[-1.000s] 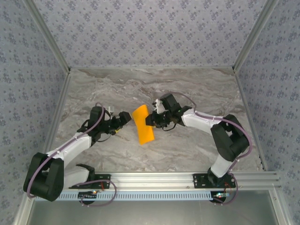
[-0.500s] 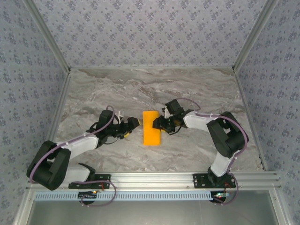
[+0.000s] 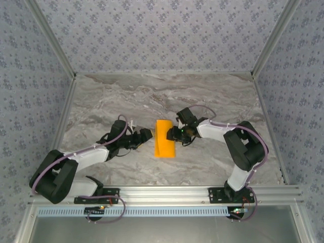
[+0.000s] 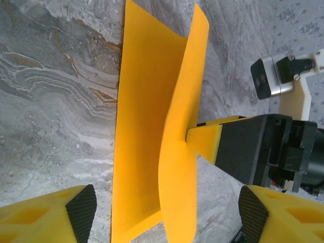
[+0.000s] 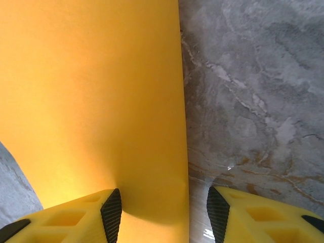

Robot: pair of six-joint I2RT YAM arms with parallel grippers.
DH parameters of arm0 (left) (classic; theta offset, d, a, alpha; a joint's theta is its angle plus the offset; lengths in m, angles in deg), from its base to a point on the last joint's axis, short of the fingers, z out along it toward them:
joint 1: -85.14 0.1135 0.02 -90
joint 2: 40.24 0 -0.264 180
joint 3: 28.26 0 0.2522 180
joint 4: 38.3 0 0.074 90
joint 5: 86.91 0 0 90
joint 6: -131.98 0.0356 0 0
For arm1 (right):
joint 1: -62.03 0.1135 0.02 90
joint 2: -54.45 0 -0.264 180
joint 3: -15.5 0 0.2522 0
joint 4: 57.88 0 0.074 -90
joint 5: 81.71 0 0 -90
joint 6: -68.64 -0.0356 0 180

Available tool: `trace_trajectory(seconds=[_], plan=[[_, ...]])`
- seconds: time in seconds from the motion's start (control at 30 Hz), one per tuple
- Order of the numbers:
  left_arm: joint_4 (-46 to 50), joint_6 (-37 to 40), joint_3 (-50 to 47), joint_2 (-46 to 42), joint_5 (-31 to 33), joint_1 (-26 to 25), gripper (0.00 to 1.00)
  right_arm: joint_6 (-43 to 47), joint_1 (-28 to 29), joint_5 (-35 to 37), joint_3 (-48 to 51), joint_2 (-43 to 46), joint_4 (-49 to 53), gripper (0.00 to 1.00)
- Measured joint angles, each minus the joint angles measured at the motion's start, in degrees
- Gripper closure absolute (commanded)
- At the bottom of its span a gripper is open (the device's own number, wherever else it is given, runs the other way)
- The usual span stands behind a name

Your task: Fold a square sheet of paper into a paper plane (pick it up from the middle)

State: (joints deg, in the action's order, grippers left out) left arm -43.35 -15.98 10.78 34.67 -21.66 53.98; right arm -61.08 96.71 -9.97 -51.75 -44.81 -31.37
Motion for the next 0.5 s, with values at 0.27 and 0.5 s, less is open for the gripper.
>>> trace_trajectory(seconds=[0.27,0.5], plan=[[-0.46,0.52,1.36,2.38,0.09,-0.11,0.37,-1.81,2.93,5.75,-5.03,-2.82,5.86,0.36],[-0.22,1.6,5.35,6.84,0.2,-0.13,0.45,-4.9,6.49,14.16,-9.88,-6.36,11.78,0.37]])
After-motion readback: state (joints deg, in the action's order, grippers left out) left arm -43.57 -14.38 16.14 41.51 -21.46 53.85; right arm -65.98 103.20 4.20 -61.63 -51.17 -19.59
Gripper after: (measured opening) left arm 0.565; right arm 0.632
